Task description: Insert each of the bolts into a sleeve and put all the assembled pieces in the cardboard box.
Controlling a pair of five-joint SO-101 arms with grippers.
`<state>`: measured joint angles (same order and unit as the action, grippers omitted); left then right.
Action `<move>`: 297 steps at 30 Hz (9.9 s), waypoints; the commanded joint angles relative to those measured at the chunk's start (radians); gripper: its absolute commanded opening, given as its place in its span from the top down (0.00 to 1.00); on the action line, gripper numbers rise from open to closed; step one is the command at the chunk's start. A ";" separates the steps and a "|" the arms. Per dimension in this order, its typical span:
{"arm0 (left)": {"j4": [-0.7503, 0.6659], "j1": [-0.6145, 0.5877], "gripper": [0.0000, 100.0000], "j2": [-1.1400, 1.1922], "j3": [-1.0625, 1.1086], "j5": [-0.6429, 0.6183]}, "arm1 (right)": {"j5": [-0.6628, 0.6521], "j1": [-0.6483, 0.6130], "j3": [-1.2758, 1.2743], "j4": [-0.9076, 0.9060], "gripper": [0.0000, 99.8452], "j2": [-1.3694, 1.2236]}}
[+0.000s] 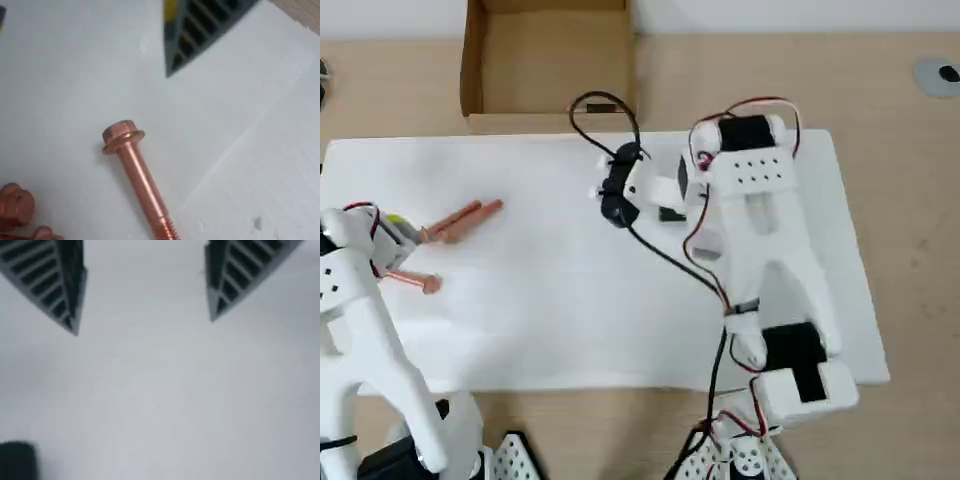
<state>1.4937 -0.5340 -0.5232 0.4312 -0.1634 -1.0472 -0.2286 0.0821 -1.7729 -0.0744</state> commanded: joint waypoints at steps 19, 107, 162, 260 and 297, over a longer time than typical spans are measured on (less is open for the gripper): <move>-0.077 0.012 0.75 -0.002 0.084 0.000 | -0.026 -0.150 0.130 -0.015 0.79 -0.120; -0.078 0.018 0.75 -0.002 0.120 0.051 | 0.078 -0.033 0.691 0.017 0.78 -0.630; -0.083 0.018 0.75 -0.002 0.120 0.051 | 0.054 -0.031 0.513 0.089 0.62 -0.653; -0.213 0.115 0.75 -0.513 0.514 0.193 | 0.176 -0.107 -0.127 0.296 0.80 -0.193; -0.212 0.117 0.75 -0.513 0.512 0.219 | 0.172 -0.099 -0.093 0.157 0.77 -0.116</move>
<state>1.2958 -0.4266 -1.0219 0.9498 0.0499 -0.8692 -0.3314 0.0222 -1.6303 -0.2478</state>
